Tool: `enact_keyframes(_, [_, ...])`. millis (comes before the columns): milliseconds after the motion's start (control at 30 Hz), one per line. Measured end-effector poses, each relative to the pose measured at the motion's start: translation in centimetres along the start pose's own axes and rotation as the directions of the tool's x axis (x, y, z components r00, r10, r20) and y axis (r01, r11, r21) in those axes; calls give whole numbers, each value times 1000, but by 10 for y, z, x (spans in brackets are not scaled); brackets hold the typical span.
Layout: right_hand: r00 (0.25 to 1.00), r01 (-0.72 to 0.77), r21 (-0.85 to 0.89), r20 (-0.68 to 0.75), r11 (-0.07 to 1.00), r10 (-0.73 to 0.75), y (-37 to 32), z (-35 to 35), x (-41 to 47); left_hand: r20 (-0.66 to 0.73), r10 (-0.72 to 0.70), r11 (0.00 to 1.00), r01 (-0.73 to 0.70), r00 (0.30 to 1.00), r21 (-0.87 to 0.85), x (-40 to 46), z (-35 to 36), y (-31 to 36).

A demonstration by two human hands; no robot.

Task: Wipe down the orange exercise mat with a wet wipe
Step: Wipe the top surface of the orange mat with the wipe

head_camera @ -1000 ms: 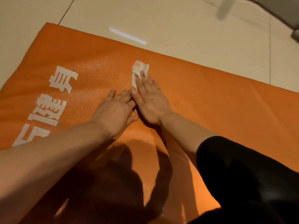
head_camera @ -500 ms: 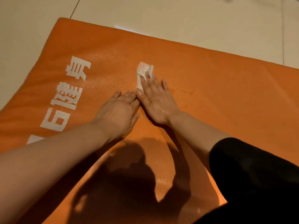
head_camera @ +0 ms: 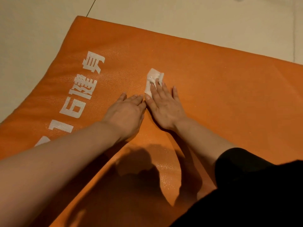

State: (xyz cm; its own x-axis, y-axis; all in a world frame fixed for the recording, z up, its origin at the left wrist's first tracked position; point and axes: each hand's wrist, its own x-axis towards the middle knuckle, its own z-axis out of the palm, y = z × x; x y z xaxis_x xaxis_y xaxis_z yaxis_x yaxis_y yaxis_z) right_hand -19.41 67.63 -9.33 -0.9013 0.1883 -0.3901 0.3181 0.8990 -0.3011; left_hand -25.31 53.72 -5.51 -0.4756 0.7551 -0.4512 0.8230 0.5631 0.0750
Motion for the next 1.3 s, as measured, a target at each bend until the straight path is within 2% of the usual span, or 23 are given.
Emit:
enact_keyframes(33, [1000, -21, -20, -14, 1000, 21, 10, -1, -5, 17, -1, 1000, 1, 1000, 12, -2, -1, 0])
enact_keyframes(100, [984, -166, -55, -68, 985, 163, 38, -2, -23, 42, 0, 999, -2, 999, 33, -7, -2, -1])
enact_keyframes(167, [929, -366, -72, -89, 928, 359, 56, -3, -41, 51, 0, 999, -2, 999, 34, -12, -3, 1])
enact_keyframes(233, [888, -457, -35, -75, 889, 453, 52, -3, -44, 52, -7, 999, 5, 999, 38, -13, -4, 4])
enact_keyframes(300, [934, -354, 1, -39, 935, 354, 26, -2, -35, 52, -10, 999, 7, 999, 51, -13, -4, 10])
enact_keyframes(367, [991, -132, 17, 13, 991, 132, -4, 2, -29, 43, 10, 997, -14, 999, 78, -15, -5, 16])
enact_keyframes(433, [998, 3, 50, 60, 999, -6, -16, 4, -33, 53, 39, 993, -44, 998, 106, -22, -5, 18])
enact_keyframes(500, [999, -10, 21, 46, 1000, 9, 2, 0, -43, 76, 69, 988, -79, 995, 133, -32, -7, 17])
enact_keyframes(633, [955, -296, -92, -24, 951, 295, 44, -2, -71, 100, 91, 983, -105, 991, 149, -52, -11, 12])
enact_keyframes(700, [932, -360, -86, 1, 929, 361, 42, -3, -75, 112, 90, 982, -106, 990, 155, -58, -8, 16])
enact_keyframes(767, [955, -283, -25, 80, 959, 284, 22, -6, -71, 132, 82, 982, -103, 988, 159, -60, -6, 21])
enact_keyframes(867, [986, -38, 52, 162, 998, 29, -17, -9, -75, 101, 120, 973, -137, 988, 184, -65, -4, 26])
enact_keyframes(900, [984, 3, 51, 180, 999, -12, -21, -12, -82, 97, 144, 967, -161, 985, 197, -68, -5, 28])
enact_keyframes(967, [973, -4, -41, 229, 999, 13, -9, -21, -102, 132, 187, 955, -211, 974, 209, -74, -5, 35])
enact_keyframes(1033, [950, -96, -197, 275, 976, 149, 10, -27, -121, 156, 207, 954, -234, 966, 186, -83, -5, 37])
enact_keyframes(1067, [937, -161, -217, 271, 963, 218, 16, -30, -127, 135, 211, 957, -233, 968, 171, -87, -4, 38])
enact_keyframes(1133, [941, -250, -117, 206, 961, 270, 16, -25, -124, 65, 206, 964, -214, 976, 157, -94, -2, 39])
enact_keyframes(1200, [969, -195, -30, 150, 980, 198, -1, -14, -108, 16, 186, 969, -186, 982, 164, -95, 2, 43])
enact_keyframes(1300, [987, 23, 0, 159, 1000, -22, -36, -4, -93, 10, 163, 972, -163, 987, 170, -93, 5, 47])
